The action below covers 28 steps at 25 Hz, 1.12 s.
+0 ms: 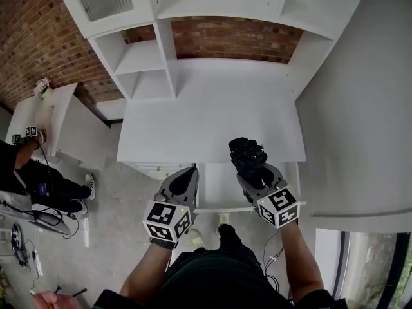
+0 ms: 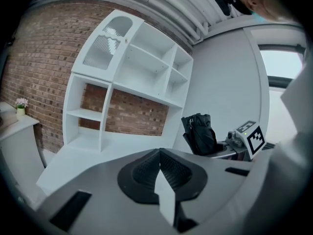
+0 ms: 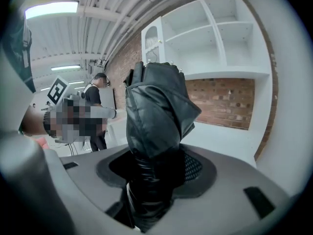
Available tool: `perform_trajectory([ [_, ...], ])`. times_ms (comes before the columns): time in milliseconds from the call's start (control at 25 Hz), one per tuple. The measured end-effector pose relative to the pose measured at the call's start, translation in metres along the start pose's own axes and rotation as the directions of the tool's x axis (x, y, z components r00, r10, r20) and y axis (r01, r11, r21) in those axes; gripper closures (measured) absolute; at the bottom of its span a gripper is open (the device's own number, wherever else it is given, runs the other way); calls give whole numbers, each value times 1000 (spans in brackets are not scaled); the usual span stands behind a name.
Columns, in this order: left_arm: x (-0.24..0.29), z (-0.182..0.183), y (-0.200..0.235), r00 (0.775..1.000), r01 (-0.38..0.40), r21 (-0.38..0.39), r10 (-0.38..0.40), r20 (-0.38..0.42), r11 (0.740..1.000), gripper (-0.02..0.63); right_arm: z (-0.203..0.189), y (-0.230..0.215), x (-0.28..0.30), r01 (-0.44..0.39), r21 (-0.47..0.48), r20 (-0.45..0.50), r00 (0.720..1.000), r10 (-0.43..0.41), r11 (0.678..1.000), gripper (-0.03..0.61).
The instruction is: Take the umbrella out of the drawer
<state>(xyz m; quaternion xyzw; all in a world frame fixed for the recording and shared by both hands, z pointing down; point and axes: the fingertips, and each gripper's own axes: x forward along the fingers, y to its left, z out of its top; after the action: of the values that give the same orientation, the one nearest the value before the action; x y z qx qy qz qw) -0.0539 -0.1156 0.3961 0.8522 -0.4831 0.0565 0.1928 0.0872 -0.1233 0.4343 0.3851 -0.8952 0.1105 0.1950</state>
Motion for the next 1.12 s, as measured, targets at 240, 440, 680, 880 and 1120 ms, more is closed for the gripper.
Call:
perform_trajectory([
  [240,-17,31,-5,998,9,13,-10,58,1000,607,41,6,-23,38,31,119,992,-41,999,365],
  [440,-25,52,-12,995,38,22,-40,97,999,607,70,7,-40,76,31,196,977,-81,997,365],
  [680,-44,73,-17,989,59,26,-62,137,998,607,104,16,-69,119,48,287,949,-128,992,365],
  [880,-54,93,-19,986,49,44,-55,157,998,607,135,20,-92,142,48,353,924,-149,989,365],
  [1120,-67,113,-14,979,43,56,-54,195,997,607,151,27,-100,159,44,387,907,-164,986,364],
])
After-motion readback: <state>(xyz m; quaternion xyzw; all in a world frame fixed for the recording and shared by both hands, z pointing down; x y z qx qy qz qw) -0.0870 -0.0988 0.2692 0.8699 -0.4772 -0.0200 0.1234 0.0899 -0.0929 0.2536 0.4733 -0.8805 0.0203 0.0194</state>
